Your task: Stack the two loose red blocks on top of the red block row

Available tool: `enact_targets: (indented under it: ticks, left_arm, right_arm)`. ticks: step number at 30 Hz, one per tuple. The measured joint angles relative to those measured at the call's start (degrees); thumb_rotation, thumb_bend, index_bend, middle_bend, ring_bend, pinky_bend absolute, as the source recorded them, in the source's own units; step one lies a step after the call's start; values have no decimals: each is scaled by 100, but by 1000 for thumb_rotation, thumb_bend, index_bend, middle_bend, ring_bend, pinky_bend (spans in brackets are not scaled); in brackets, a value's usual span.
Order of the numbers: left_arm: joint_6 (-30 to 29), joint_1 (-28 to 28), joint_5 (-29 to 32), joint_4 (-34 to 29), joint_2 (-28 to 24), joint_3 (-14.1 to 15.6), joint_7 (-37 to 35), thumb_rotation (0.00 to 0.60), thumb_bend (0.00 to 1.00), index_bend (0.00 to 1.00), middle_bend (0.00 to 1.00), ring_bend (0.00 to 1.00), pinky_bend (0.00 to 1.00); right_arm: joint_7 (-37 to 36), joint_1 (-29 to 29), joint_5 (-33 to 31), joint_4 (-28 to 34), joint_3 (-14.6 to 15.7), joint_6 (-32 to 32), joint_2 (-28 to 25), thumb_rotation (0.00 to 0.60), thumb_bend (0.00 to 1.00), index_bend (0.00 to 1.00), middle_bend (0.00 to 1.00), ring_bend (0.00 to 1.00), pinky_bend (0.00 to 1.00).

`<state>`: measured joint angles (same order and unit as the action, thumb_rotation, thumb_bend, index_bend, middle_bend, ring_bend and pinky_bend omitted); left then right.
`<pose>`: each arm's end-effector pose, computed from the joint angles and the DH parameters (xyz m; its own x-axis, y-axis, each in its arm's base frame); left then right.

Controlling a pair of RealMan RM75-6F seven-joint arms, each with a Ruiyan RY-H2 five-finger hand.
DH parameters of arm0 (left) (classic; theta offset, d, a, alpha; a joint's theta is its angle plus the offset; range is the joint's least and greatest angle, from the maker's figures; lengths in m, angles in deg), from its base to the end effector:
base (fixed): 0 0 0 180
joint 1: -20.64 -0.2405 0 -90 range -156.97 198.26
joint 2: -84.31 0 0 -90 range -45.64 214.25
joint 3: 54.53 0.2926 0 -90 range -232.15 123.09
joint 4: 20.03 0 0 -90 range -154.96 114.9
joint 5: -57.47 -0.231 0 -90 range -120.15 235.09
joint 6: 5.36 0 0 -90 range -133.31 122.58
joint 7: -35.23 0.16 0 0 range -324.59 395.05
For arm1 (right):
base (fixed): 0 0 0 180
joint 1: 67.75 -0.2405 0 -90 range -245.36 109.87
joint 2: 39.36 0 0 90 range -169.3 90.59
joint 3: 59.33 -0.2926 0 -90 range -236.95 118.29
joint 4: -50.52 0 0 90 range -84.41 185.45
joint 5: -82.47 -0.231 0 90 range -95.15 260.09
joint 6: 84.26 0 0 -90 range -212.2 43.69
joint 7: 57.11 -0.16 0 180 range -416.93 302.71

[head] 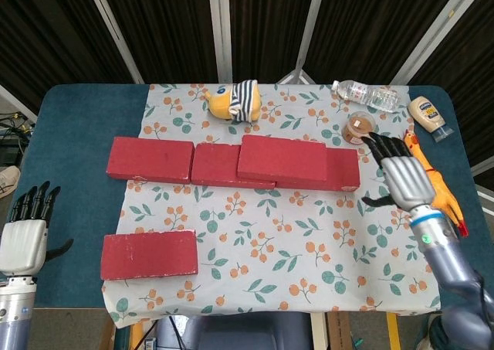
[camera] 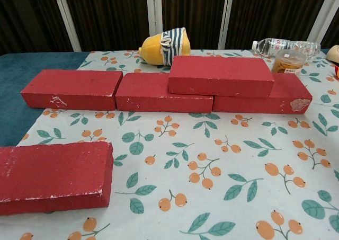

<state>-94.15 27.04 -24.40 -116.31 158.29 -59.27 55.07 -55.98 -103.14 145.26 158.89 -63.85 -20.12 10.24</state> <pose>-0.3175 0.2140 0.1074 0.4836 -0.0672 0.8727 0.8752 0.0477 -0.4814 -0.2296 -0.3493 0.1844 0.3457 -0.1627 0.9241 -0.9352 -0.1403 0.3251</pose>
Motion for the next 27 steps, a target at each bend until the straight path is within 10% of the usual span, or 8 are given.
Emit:
enact_targets:
  ticks: [11,27]
  left_arm:
    - [288,84,-278,-90,15,217,-328,600,0,0,0,0,53]
    - [1311,534,659,-506,34,61,334,600,0,0,0,0,41]
  right_arm:
    - [-965,2128,1612,-517,683,1990,173,600,99,0,0,0,0]
    - [-252,2746,1850,-1270,724,2280,1396,600,99,0,0,0,0]
